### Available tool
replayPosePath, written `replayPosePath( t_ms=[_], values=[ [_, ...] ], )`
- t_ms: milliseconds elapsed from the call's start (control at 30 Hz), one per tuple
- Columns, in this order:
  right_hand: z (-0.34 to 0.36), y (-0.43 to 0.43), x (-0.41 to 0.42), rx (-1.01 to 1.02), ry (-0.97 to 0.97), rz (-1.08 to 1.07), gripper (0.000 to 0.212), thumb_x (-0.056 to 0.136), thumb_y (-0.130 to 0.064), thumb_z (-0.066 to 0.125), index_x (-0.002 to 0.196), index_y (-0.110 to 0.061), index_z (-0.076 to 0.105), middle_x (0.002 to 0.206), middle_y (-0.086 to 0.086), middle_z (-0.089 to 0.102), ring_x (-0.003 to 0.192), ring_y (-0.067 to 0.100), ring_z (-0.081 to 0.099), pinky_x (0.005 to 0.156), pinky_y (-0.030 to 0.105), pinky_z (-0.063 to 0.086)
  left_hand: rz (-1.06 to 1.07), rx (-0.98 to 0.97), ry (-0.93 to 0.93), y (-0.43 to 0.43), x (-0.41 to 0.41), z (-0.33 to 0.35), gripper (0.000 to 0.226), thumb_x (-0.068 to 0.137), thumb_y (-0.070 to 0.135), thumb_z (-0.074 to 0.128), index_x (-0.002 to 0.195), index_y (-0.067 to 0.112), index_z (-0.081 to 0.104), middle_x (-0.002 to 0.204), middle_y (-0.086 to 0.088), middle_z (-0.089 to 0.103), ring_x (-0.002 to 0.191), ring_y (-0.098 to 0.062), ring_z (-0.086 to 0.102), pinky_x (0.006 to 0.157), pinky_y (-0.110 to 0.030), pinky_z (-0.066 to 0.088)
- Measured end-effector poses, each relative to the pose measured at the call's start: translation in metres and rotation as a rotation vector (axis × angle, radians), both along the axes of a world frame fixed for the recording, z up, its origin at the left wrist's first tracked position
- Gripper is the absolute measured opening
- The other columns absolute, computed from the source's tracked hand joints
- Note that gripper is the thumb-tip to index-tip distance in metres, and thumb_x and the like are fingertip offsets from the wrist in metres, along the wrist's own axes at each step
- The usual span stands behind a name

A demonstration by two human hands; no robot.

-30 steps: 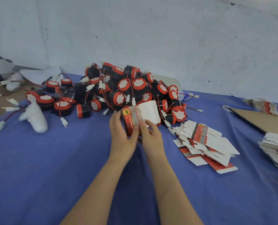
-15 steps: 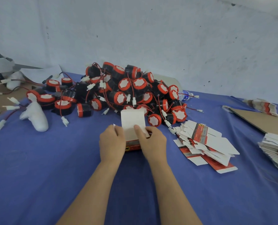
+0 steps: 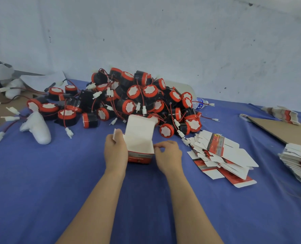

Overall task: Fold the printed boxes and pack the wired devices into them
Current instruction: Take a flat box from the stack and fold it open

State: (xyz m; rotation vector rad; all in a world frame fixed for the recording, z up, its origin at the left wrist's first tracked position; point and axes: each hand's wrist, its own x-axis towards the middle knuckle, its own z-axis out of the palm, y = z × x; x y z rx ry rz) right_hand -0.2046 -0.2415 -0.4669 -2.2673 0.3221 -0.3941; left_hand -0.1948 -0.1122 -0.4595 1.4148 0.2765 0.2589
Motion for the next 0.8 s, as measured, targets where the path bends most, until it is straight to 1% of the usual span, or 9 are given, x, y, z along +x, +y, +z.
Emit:
replayPosePath(
  t_ms=[67,133,267,367,467,567,633,733,800],
  values=[
    [0.002,0.002,0.006,-0.019,-0.047,0.014,0.031,0.098,-0.015,0.047,0.126,-0.019,0.059,0.143,0.001,0.04,0.125,0.024,0.042,0.085,0.021,0.033,0.135,0.03,-0.052,0.005,-0.001,0.0,0.028,0.1,0.04,0.036,0.085,0.017,0.043,0.074,0.004,0.044,0.064,-0.01,0.042,0.054,-0.028,0.031],
    [0.007,0.004,0.016,-0.013,-0.088,-0.026,0.04,0.099,-0.011,0.044,0.139,-0.015,0.045,0.15,0.003,0.033,0.126,0.024,0.044,0.085,0.024,0.036,0.207,0.013,-0.08,0.009,-0.001,0.0,0.026,0.102,0.039,0.034,0.098,0.016,0.043,0.08,0.006,0.049,0.068,-0.007,0.047,0.054,-0.027,0.032],
    [0.019,0.001,0.044,-0.029,-0.093,-0.041,0.049,0.098,-0.007,0.042,0.146,-0.009,0.032,0.157,0.005,0.022,0.13,0.023,0.041,0.082,0.022,0.033,0.252,0.006,-0.1,0.01,0.004,-0.002,0.022,0.103,0.036,0.033,0.103,0.017,0.042,0.099,-0.002,0.055,0.082,-0.013,0.053,0.057,-0.024,0.037],
    [0.017,-0.004,0.058,-0.141,0.057,-0.051,0.058,0.097,-0.009,0.045,0.15,-0.013,0.022,0.161,0.003,0.006,0.13,0.029,0.043,0.079,0.029,0.035,0.255,0.049,-0.123,0.005,0.006,-0.003,0.028,0.102,0.033,0.034,0.111,0.009,0.047,0.116,-0.009,0.052,0.101,-0.02,0.054,0.067,-0.023,0.044],
    [0.015,-0.008,0.065,-0.218,0.152,-0.1,0.067,0.095,-0.015,0.05,0.152,-0.015,0.014,0.159,0.008,-0.004,0.118,0.037,0.05,0.076,0.034,0.04,0.244,0.08,-0.118,0.003,0.006,-0.003,0.037,0.102,0.033,0.034,0.12,0.003,0.048,0.125,-0.012,0.048,0.114,-0.025,0.051,0.083,-0.036,0.05],
    [0.019,-0.011,0.069,-0.164,0.211,-0.162,0.063,0.095,-0.027,0.052,0.149,-0.014,0.022,0.152,0.02,0.012,0.115,0.039,0.051,0.08,0.037,0.043,0.242,0.094,-0.107,0.002,0.006,-0.003,0.039,0.102,0.033,0.033,0.123,0.002,0.047,0.127,-0.013,0.047,0.116,-0.027,0.05,0.09,-0.043,0.051],
    [0.016,-0.012,0.069,-0.15,0.214,-0.166,0.055,0.095,-0.032,0.054,0.141,-0.009,0.035,0.148,0.018,0.021,0.119,0.039,0.047,0.087,0.04,0.045,0.245,0.096,-0.102,0.001,0.005,-0.002,0.039,0.102,0.033,0.033,0.124,0.002,0.047,0.128,-0.012,0.045,0.117,-0.027,0.049,0.093,-0.045,0.049],
    [0.008,-0.006,0.068,0.021,0.058,-0.138,0.054,0.094,-0.043,0.054,0.131,-0.007,0.04,0.141,0.01,0.039,0.11,0.028,0.052,0.076,0.034,0.041,0.25,0.104,-0.114,0.001,0.005,-0.003,0.04,0.102,0.032,0.033,0.121,0.0,0.048,0.126,-0.013,0.047,0.116,-0.027,0.05,0.092,-0.047,0.05],
    [0.008,0.0,0.07,0.21,-0.055,-0.114,0.054,0.094,-0.037,0.057,0.133,-0.01,0.033,0.134,0.011,0.048,0.103,0.025,0.053,0.077,0.033,0.041,0.254,0.1,-0.115,0.002,0.006,-0.004,0.041,0.102,0.032,0.032,0.12,-0.001,0.048,0.126,-0.014,0.048,0.116,-0.028,0.052,0.09,-0.049,0.052]
  ],
)
